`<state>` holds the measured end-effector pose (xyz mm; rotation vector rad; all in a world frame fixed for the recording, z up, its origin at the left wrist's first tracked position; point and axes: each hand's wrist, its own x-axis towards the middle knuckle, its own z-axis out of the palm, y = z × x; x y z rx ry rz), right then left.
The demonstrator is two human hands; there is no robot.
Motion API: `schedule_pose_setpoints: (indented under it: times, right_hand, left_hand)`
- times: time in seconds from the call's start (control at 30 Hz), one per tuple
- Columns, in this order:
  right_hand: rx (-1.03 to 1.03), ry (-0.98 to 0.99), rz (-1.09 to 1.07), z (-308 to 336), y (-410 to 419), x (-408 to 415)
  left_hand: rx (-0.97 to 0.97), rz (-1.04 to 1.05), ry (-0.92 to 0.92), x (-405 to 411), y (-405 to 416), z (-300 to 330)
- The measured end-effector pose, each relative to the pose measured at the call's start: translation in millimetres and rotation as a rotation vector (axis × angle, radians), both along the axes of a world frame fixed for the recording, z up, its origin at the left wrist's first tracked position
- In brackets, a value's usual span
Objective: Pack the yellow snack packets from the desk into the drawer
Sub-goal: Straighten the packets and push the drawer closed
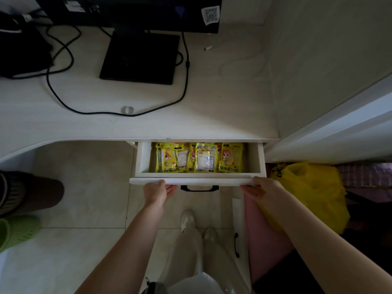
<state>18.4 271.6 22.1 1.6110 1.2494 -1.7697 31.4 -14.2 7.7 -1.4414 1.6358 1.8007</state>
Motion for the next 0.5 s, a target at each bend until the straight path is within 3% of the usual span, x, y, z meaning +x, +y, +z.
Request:
schedule_pose_setpoints:
  times: [0.5]
  right_hand:
    - [-0.050,0.097,0.035,-3,-1,-80]
  left_hand:
    - [0.081,-0.068,0.052,-84,-14,-4]
